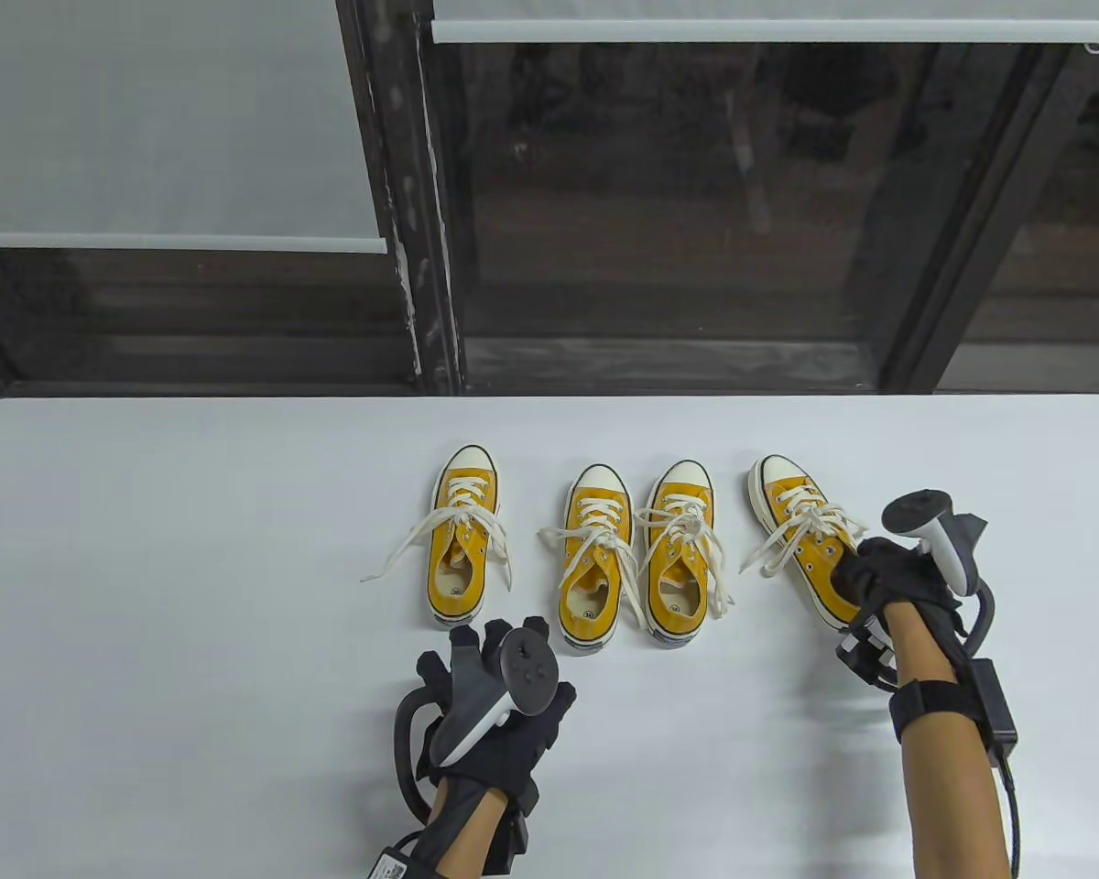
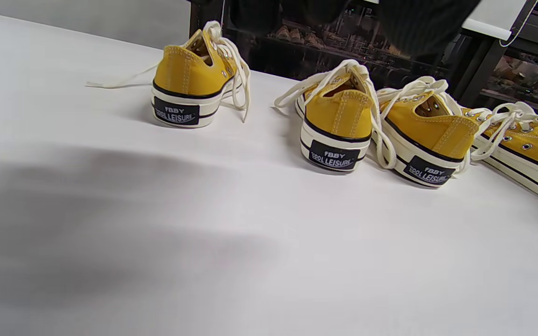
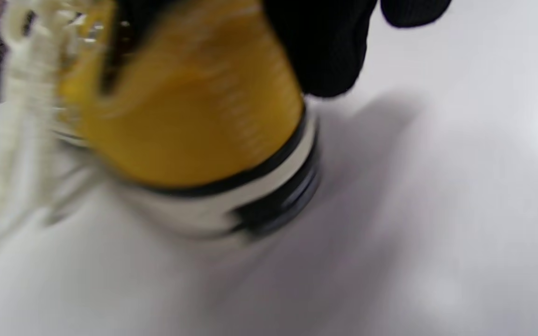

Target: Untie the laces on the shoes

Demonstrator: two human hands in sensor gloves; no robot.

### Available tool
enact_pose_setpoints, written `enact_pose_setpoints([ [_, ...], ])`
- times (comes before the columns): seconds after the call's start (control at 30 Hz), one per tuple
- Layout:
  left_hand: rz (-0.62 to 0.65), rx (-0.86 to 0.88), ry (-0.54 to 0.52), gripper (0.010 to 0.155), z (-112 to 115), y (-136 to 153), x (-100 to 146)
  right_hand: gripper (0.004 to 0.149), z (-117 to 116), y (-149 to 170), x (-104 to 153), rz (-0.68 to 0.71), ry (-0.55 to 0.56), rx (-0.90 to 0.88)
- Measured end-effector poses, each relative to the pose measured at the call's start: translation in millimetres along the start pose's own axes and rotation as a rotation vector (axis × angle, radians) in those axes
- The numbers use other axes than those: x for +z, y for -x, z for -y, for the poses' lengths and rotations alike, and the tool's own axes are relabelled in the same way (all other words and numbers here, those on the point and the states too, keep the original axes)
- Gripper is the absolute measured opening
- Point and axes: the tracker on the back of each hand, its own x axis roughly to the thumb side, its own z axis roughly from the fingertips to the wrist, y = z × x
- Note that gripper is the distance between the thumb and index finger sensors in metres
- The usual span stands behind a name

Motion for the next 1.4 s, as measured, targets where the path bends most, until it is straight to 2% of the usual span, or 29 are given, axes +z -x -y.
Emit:
enact_pose_setpoints([
  [0.07,-0.012,0.006,0.002,0.075,-0.1,2.3,-0.9,0.042,2.9,-7.9,0.9,0.024,0.021,0.091],
  [0.17,-0.027,0.027,-0.001,0.076,-1.3,6.6,-1.4,0.039,4.8,-14.8,7.1,0.062,-0.103,0.147],
  [0.2,-0.03,0.032,-0.005,0.076,-1.7,7.5,-1.4,0.039,6.0,-15.1,10.2,0.077,-0.102,0.14],
  [0.3,-0.037,0.046,-0.015,0.076,-3.2,10.9,-0.7,0.039,17.2,-15.5,31.5,0.127,0.005,0.095],
  [0.4,-0.032,0.066,-0.011,0.076,-2.7,12.6,-0.6,0.04,30.1,-16.3,62.5,0.151,0.004,0.084],
  [0.57,-0.015,0.067,-0.012,0.076,-1.7,11.7,1.0,0.041,54.9,-16.5,124.1,0.252,0.099,0.014],
  [0.7,-0.016,0.081,-0.02,0.076,-2.9,13.6,1.8,0.042,73.3,-19.2,189.8,0.434,0.149,-0.015],
  [0.8,-0.02,0.1,-0.024,0.075,-3.9,16.6,1.8,0.042,74.3,-19.8,231.8,0.551,0.128,-0.017],
  [0.87,-0.026,0.117,-0.027,0.075,-4.6,19.2,1.8,0.041,66.6,-20.1,258.3,0.622,0.076,0.005],
  [1.0,-0.035,0.148,-0.028,0.075,-5.6,24.3,1.8,0.041,38.2,-20.7,285.4,0.678,-0.06,0.062],
  [1.07,-0.039,0.158,-0.031,0.075,-5.9,26.1,1.8,0.042,19.7,-21.2,290.9,0.684,-0.113,0.093],
  [1.2,-0.039,0.166,-0.032,0.075,-6.3,27.1,1.6,0.042,-18.8,-23.2,294.4,0.68,-0.15,0.175],
  [1.4,-0.034,0.15,-0.029,0.075,-5.2,24.9,0.7,0.042,-64.7,-32.5,293.4,0.654,-0.104,0.252],
])
